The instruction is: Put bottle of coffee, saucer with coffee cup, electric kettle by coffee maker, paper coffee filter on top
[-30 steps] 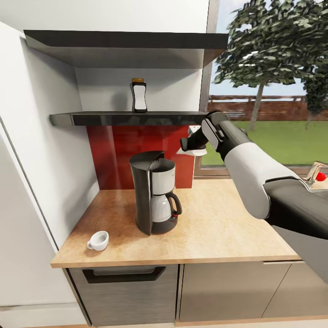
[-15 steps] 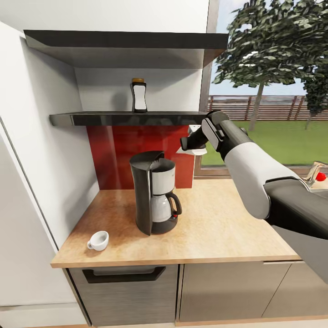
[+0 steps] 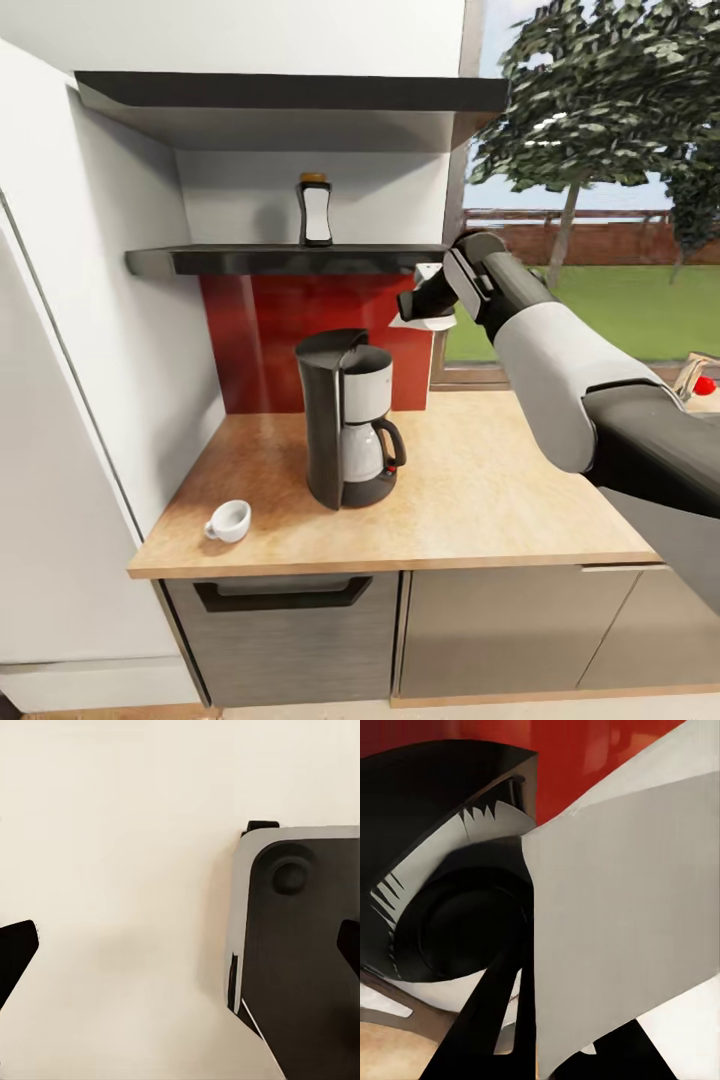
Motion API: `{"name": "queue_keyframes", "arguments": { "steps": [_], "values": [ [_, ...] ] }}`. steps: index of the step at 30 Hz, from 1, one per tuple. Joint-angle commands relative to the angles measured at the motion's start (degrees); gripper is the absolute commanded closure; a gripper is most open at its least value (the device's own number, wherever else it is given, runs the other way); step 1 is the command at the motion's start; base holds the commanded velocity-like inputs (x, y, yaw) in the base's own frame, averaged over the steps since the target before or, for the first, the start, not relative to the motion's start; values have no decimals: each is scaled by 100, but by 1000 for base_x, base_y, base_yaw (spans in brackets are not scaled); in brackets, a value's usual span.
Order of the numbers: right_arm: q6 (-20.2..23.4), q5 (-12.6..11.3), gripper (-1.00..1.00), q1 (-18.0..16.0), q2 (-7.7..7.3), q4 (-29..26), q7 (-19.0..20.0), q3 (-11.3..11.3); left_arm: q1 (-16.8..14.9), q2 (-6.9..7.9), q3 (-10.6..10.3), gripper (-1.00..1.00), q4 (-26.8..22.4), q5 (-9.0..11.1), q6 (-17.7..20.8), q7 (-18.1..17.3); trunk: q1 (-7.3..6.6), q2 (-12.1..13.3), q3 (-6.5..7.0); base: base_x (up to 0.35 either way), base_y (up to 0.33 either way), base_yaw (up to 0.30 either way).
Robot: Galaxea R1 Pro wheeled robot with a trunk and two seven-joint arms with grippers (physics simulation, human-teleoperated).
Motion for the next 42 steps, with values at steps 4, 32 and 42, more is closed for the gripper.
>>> {"name": "queue_keyframes", "arguments": {
  "steps": [4,32,42],
  "values": [
    [18,64,100,-15,-11,17,17,37,-6,-1,30,-100,1,-18,-21,7,0,-6,-4,-193,184,0],
    [18,122,100,-26,127,479,21,1524,-8,-10,30,-100,0,-18,-23,-2,0,-6,-4,-12,11,0],
    [19,130,100,-26,169,457,21,1886,-8,-10,30,-100,0,-18,-23,-2,0,-6,-4,0,0,0]
  ]
}}
